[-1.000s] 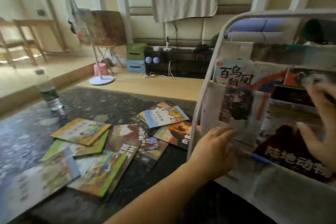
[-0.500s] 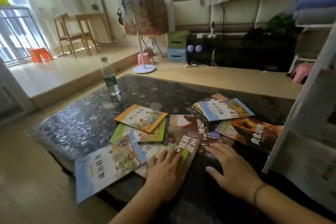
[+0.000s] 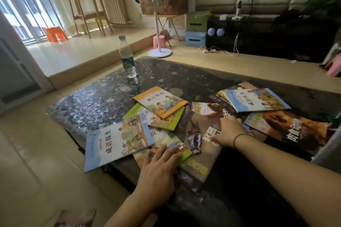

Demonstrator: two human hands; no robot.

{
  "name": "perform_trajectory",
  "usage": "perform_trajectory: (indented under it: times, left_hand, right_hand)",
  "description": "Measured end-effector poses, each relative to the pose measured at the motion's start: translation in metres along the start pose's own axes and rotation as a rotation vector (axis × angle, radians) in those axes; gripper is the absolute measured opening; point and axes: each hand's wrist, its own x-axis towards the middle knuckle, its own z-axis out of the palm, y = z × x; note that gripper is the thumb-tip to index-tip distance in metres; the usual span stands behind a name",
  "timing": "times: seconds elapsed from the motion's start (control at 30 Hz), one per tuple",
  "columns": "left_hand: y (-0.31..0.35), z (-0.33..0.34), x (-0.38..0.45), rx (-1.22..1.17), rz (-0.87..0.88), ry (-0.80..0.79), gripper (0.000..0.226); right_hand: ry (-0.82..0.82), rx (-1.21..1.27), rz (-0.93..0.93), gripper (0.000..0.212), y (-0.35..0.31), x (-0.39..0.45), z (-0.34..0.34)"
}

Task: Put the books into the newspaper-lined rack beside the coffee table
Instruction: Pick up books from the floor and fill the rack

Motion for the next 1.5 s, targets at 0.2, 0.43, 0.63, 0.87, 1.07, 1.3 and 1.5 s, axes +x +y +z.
perform_trajectory:
  times: [0.2,0.43,0.63,0.87,1.07,1.3,1.5]
  left_hand:
    - [-0.011,0.008,-0.002,-0.132,-0.025,0.164,0.052]
    - [-0.004,0.009,-0.006,-0.086,-0.068,0.118,0.070]
    - [0.022,-0.001,-0.016,-0.100,-0.211,-0.013,0.077]
    - [0.120,-0.023,-0.020,-0.891,-0.269,0.278,0.073]
    - [0.218,-0.057,-0.039,-1.740,-0.117,-0.107,0.026]
    - [0.233,-0.063,-0.048,-1.624,-0.054,-0.043,0.015]
    - [0.216,-0.070,-0.048,-1.305,0.200,-0.203,0.015]
  right_hand:
    - [-0.040,0.138,0.022,0.032,0.031,-0.016,-0.008]
    - [-0.209,0.806,0.140,0.017,0.066,-0.097,-0.007]
    - [0.011,1.104,0.087,0.004,0.102,-0.183,-0.035]
    - [0.382,1.421,0.273,0.024,0.146,-0.239,-0.057]
    - [0.359,1.687,0.299,0.024,0.134,-0.266,-0.044]
    - [0.338,1.805,0.250,0.023,0.156,-0.302,-0.044]
    - [0.236,1.574,0.047,0.036,0.225,-0.331,-0.114]
